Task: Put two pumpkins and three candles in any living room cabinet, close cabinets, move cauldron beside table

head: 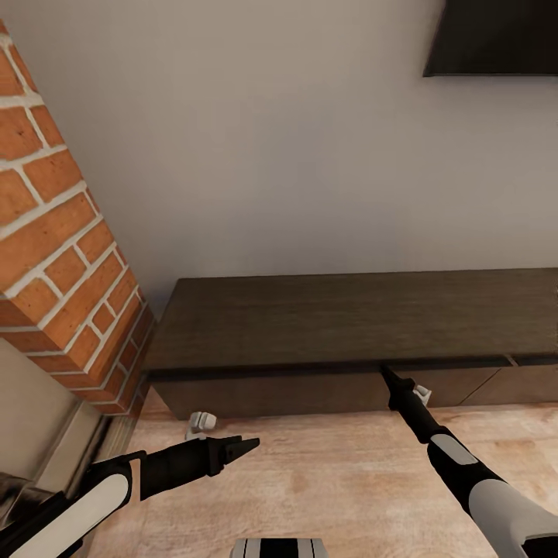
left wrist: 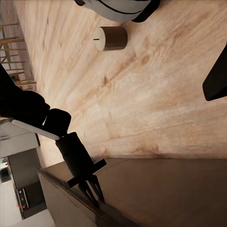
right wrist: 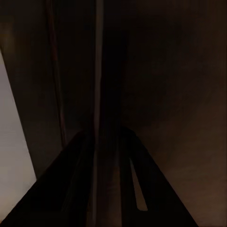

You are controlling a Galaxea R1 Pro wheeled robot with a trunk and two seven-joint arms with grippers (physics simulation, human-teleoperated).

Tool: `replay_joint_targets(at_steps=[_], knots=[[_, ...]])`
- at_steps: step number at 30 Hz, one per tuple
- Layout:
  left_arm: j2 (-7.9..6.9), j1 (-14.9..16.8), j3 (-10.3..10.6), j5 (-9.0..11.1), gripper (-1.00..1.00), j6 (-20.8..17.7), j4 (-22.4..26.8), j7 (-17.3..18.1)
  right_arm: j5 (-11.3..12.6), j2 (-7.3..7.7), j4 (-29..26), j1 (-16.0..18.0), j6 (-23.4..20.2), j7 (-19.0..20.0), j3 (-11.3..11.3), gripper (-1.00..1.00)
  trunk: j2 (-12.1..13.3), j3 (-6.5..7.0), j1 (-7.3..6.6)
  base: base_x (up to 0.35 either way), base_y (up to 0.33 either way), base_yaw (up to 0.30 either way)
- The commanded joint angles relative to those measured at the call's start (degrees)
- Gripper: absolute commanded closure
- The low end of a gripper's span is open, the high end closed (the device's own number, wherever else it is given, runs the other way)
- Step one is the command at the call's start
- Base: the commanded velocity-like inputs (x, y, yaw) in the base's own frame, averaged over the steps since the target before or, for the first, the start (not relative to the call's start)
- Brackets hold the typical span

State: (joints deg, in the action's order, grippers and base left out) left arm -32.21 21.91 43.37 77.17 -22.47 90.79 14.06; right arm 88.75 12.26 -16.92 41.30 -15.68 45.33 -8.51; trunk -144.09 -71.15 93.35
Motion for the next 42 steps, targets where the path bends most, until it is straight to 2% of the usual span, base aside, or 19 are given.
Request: replay_joint_targets(at_steps=[1, 31, 42], knots=[[-0.04, 0.06, 0.06, 0.52, -1.0, -0.2, 0.0, 0.0, 0.44, 0.05, 0.13, 0.01, -0.32, 0.04, -0.63, 1.0, -0.01, -0.05, -0.01, 0.0, 0.0, 0.0], [0.0, 0.06, 0.14, 0.59, -1.0, -0.2, 0.0, 0.0, 0.4, 0.05, 0.13, 0.01, -0.41, 0.02, -0.63, 1.0, -0.01, -0.05, -0.01, 0.0, 0.0, 0.0], [-0.04, 0.06, 0.14, 0.6, -1.0, -0.2, 0.0, 0.02, 0.43, 0.05, 0.13, 0.01, -0.41, 0.04, -0.57, 1.0, -0.01, -0.05, -0.01, -0.268, 0.0, 0.0]])
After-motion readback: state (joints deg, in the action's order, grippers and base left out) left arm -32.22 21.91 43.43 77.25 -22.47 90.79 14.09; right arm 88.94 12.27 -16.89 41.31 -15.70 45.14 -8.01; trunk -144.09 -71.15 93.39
